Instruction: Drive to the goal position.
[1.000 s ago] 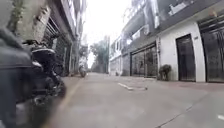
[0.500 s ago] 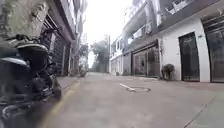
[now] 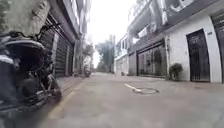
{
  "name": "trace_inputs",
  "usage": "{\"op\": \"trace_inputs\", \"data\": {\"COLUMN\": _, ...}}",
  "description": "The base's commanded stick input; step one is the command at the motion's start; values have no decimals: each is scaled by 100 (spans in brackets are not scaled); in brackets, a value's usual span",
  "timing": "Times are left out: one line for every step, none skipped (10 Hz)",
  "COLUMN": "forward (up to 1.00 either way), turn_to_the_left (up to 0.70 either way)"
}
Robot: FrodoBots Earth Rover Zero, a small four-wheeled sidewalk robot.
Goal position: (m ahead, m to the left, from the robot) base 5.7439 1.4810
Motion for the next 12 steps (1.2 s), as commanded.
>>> {"op": "trace_inputs", "data": {"forward": 50, "turn_to_the_left": 0}}
{"op": "trace_inputs", "data": {"forward": 50, "turn_to_the_left": 0}}
{"op": "trace_inputs", "data": {"forward": 50, "turn_to_the_left": 0}}
{"op": "trace_inputs", "data": {"forward": 50, "turn_to_the_left": 0}}
{"op": "trace_inputs", "data": {"forward": 50, "turn_to_the_left": 0}}
{"op": "trace_inputs", "data": {"forward": 50, "turn_to_the_left": 0}}
{"op": "trace_inputs", "data": {"forward": 50, "turn_to_the_left": 17}}
{"op": "trace_inputs", "data": {"forward": 50, "turn_to_the_left": 50}}
{"op": "trace_inputs", "data": {"forward": 50, "turn_to_the_left": 50}}
{"op": "trace_inputs", "data": {"forward": 50, "turn_to_the_left": 44}}
{"op": "trace_inputs", "data": {"forward": 50, "turn_to_the_left": 5}}
{"op": "trace_inputs", "data": {"forward": 50, "turn_to_the_left": 0}}
